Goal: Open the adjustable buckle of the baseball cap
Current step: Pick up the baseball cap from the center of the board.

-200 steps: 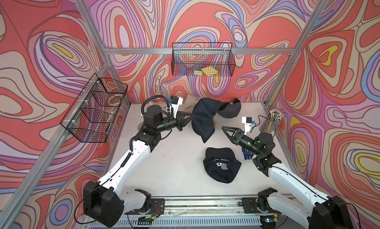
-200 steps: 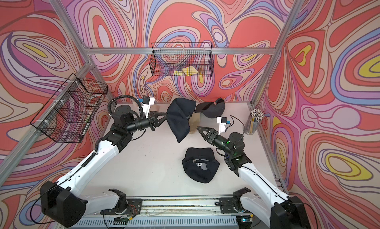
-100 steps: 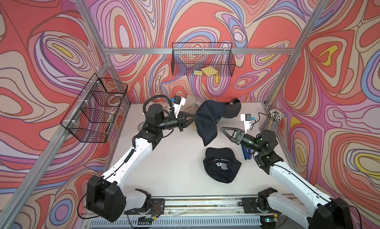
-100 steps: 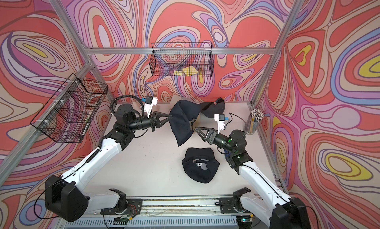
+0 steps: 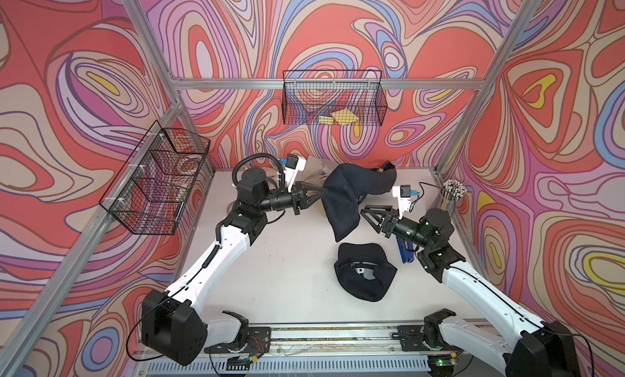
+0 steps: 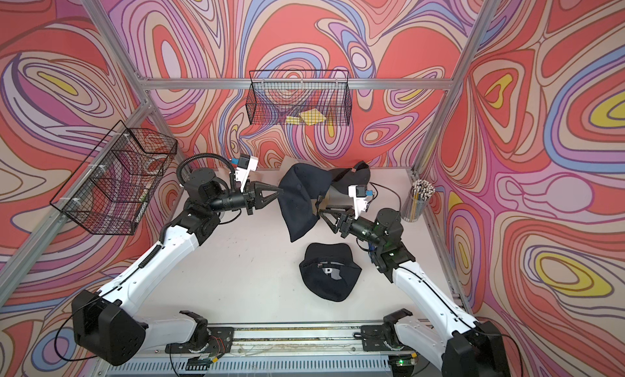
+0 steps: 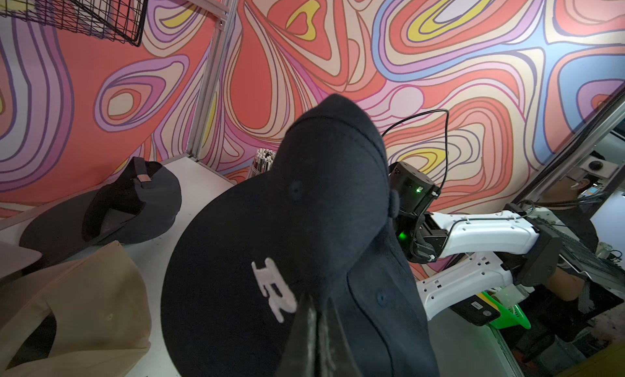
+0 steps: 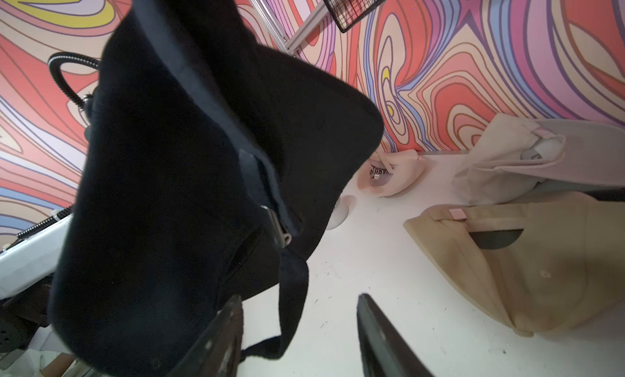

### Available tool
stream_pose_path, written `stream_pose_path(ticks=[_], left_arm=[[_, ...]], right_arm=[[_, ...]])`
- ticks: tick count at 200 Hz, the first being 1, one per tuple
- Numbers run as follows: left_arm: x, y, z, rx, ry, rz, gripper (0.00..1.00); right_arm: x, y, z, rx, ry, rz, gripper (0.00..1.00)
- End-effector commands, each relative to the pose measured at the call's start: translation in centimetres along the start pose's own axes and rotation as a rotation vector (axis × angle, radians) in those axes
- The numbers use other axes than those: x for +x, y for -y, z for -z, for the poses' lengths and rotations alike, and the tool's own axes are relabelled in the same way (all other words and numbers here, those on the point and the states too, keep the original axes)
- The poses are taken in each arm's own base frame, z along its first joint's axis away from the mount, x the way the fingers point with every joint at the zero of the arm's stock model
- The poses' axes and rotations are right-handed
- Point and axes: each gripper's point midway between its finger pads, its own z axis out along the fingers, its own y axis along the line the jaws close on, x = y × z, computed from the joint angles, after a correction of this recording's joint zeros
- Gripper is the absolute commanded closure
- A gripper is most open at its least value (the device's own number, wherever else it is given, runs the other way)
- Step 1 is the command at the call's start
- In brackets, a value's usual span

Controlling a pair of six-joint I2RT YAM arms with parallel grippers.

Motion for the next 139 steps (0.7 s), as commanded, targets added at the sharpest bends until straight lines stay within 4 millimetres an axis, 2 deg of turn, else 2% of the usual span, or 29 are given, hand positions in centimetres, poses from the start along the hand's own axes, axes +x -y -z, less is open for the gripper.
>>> stream_pose_path(ticks=[1, 39, 72, 105, 139], left_arm=[[-1.5, 1.6, 0.1, 0.071, 0.017, -0.037, 1.00], [-1.3, 1.8, 0.1, 0.082, 0.008, -0.039, 1.00], [-1.1, 1.3, 0.1, 0.055, 0.005, -0.039, 1.00], [-0.9, -0.5, -0.1, -0.021, 0.012, -0.015, 1.00], [-0.4, -2.6, -0.2, -0.097, 0.024, 0.005, 1.00]], right_arm=[[0.1, -0.9, -0.3, -0.081, 0.007, 0.075, 0.47], [0.0, -1.2, -0.7, -0.140, 0.022, 0.068, 0.57], [0.0, -1.3, -0.8, -0.166, 0.033, 0.067, 0.74], [0.1, -1.1, -1.1, -0.172, 0.027, 0.067, 0.92], [0.3, 0.0, -1.9, -0.143, 0.004, 0.070, 1.00]])
